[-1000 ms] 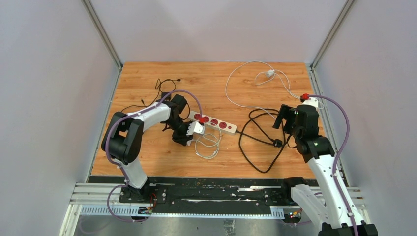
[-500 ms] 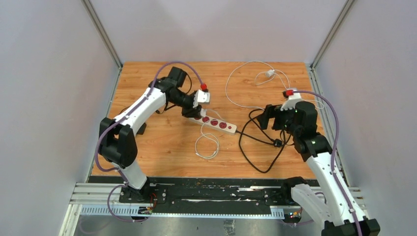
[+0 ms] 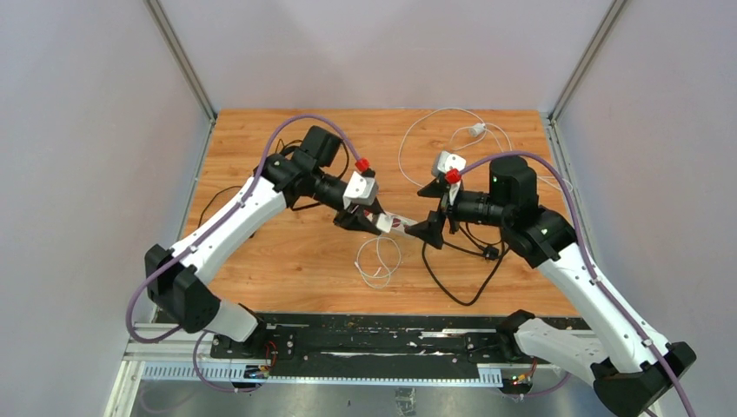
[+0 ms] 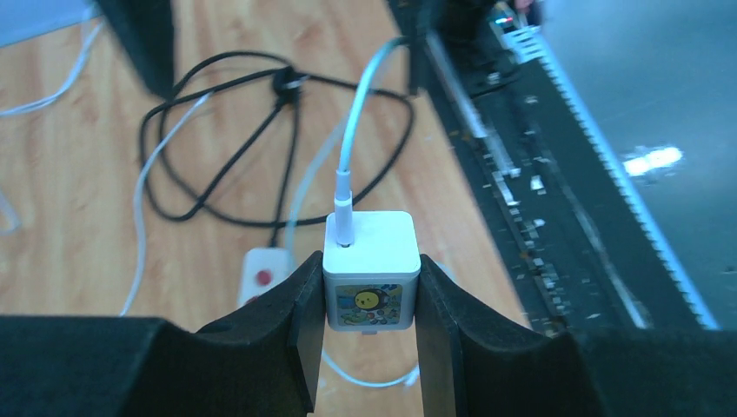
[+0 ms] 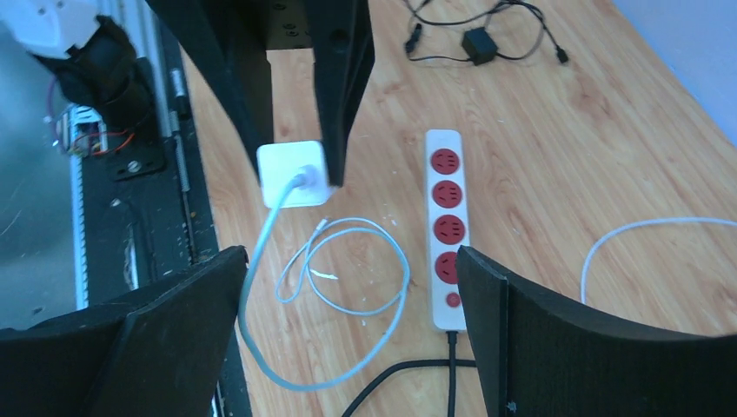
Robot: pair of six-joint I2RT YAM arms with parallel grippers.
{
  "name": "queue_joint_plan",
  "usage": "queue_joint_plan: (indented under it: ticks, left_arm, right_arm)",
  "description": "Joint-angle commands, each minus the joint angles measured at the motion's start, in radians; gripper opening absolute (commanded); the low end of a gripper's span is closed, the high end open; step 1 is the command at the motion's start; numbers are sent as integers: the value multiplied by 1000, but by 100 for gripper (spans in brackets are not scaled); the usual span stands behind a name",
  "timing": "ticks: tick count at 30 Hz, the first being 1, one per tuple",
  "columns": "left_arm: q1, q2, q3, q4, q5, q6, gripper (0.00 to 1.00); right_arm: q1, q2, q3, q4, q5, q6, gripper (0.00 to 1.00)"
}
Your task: Insert the plug
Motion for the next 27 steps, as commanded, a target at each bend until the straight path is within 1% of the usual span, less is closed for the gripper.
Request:
queue_joint_plan:
  ticks: [1,5,8,12,15,18,20,24,27]
  left_arm:
    - [-40,-103,-76,-19,130,-5,0]
    - [-43,-113,-110,-21,147,-59,0]
    - [-43,-110,-135,-22,145,-58,0]
    - [-43,-86,-120,-22,110,-88,0]
    - [-43,-67,-107,-21,98,-103,0]
    - [-44,-58,-100,-22,70,-112,0]
    - [-44,-58,-103,-22,61,-107,0]
    - [-45,-47,-88,-23,28,-119,0]
    - [-44,-38,-78,-21,12,-128,0]
  right_arm:
    - [47,-17,-5,-62,-144,-85,96]
    - [120,2,-18,-71,-104,-88,95]
    - [178,44,-18,-76,-48,-78,93]
    - [240,94,-21,-60,23,-81,89]
    - [258,127,-23,-40,50,-79,87]
    - [260,148,-28,-4,109,-27,85]
    - [260,147,-45,30,113,16,82]
    - [261,132,-109,163,90,91,75]
    - [260,141,-113,187,92,121,68]
